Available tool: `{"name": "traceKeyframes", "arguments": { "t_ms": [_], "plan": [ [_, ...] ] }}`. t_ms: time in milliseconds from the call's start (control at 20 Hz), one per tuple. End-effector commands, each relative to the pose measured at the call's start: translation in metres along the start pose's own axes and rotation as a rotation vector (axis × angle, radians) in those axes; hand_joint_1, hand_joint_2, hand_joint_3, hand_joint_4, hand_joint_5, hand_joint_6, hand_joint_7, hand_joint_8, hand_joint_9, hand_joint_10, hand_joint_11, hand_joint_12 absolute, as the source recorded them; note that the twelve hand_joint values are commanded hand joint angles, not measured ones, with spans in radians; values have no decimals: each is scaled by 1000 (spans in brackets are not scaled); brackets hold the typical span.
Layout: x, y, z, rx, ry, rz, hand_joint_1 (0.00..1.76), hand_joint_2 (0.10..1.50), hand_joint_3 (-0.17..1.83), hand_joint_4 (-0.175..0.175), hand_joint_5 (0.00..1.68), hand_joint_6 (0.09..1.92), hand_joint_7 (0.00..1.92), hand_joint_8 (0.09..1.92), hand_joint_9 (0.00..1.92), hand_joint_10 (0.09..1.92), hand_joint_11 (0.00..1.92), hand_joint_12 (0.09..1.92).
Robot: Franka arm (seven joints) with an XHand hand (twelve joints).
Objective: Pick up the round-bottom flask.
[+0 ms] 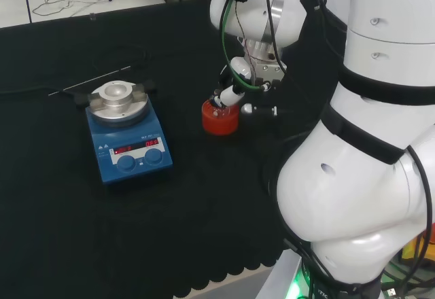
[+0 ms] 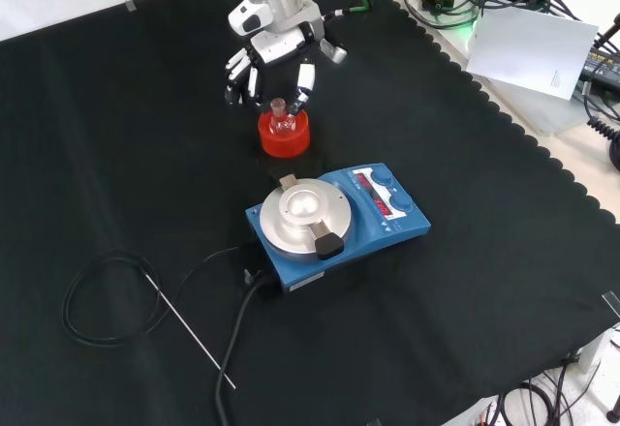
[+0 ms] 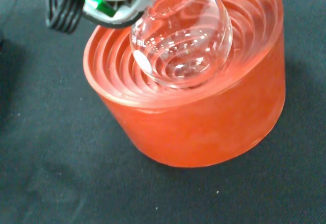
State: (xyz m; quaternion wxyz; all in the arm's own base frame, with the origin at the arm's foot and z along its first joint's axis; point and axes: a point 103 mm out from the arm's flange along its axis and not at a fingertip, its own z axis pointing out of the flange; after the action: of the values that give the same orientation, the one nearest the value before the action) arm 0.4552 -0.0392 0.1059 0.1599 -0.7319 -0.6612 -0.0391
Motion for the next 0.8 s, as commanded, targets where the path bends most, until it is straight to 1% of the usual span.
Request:
{"name": "traceKeyframes", "arguments": {
  "t_ms": [50, 200, 350, 550, 800],
  "plan": [
    [5, -1, -14, 16, 6, 33, 1098, 658, 736, 175, 1178, 875, 342, 679, 633, 613, 283, 1365],
    [4, -3, -33, 34, 22, 54, 1101, 642, 769, 175, 1179, 892, 333, 676, 634, 609, 286, 1363],
    [7, -7, -51, 24, 27, 64, 1102, 637, 782, 175, 1178, 900, 319, 673, 628, 606, 284, 1363],
    [14, -16, -77, 5, 14, 57, 1102, 635, 787, 175, 1177, 905, 313, 672, 625, 606, 283, 1363],
    [29, -26, -97, -7, 0, 40, 1103, 634, 791, 175, 1176, 910, 311, 674, 621, 606, 282, 1364]
  ]
}}
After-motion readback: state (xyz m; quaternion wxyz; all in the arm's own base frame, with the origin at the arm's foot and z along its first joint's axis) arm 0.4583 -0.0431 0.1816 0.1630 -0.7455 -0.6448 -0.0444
